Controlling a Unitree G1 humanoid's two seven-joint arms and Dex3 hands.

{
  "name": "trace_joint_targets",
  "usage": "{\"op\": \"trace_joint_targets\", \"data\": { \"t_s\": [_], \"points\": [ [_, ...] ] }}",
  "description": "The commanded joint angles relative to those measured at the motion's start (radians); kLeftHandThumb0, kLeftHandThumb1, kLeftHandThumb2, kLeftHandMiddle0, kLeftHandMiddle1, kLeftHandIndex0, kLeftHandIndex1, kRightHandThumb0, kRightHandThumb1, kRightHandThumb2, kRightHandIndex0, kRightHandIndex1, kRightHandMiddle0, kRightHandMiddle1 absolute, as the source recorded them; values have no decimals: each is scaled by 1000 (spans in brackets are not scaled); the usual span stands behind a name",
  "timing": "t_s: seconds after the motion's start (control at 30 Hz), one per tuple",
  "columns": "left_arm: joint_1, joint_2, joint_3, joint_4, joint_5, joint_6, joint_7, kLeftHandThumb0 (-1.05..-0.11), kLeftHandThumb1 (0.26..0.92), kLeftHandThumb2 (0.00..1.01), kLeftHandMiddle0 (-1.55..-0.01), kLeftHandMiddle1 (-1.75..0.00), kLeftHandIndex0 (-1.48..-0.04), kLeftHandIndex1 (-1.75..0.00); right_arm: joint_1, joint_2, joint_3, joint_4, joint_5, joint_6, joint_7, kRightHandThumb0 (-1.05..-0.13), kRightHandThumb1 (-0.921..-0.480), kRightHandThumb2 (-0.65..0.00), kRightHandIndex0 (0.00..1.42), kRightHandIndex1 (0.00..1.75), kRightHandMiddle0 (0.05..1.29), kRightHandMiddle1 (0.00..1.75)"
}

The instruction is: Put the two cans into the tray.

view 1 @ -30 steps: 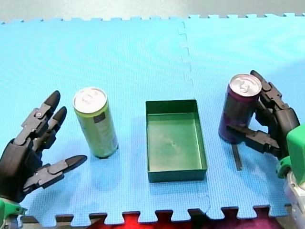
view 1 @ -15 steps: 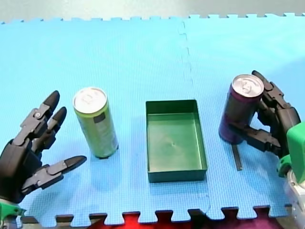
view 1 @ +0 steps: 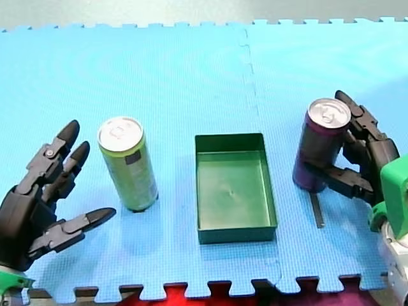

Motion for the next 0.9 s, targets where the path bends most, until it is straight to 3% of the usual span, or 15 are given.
{"op": "trace_joint_targets", "data": {
  "t_s": [0.0, 0.57, 0.63, 0.73, 0.77, 0.87],
  "points": [
    [-1, 1, 2, -6, -3, 0, 0, -1029, 701, 0, -167, 0, -125, 0, -9, -1, -2, 4, 1, 2, -1, -749, -758, 0, 375, 3, 316, 3],
    [-1, 3, 2, -6, 0, 4, 1, -1016, 696, 0, -163, 0, -124, 0, -15, 2, 0, 4, -9, 6, -10, -757, -764, -1, 380, 4, 323, 2],
    [-1, 4, 2, -6, 0, 5, 1, -1016, 696, 0, -162, 0, -124, 0, -16, 4, -2, 3, -9, 6, -19, -753, -765, -1, 465, 35, 387, 23],
    [-1, 6, 2, -7, 2, 6, 2, -1015, 696, 0, -163, 0, -123, 0, -18, 11, -7, 2, -14, 2, -66, -711, -751, -1, 692, 48, 640, 38],
    [-1, 6, 2, -7, 3, 7, 3, -1015, 696, 0, -164, -1, -123, 0, -19, 14, -9, 3, -16, -1, -87, -644, -723, -1, 849, 56, 759, 40],
    [-1, 7, 1, -7, 4, 9, 4, -1015, 697, 0, -165, -1, -121, 0, -21, 21, -12, 8, -26, -20, -140, -581, -709, -1, 1010, 52, 872, 33]
  ]
}}
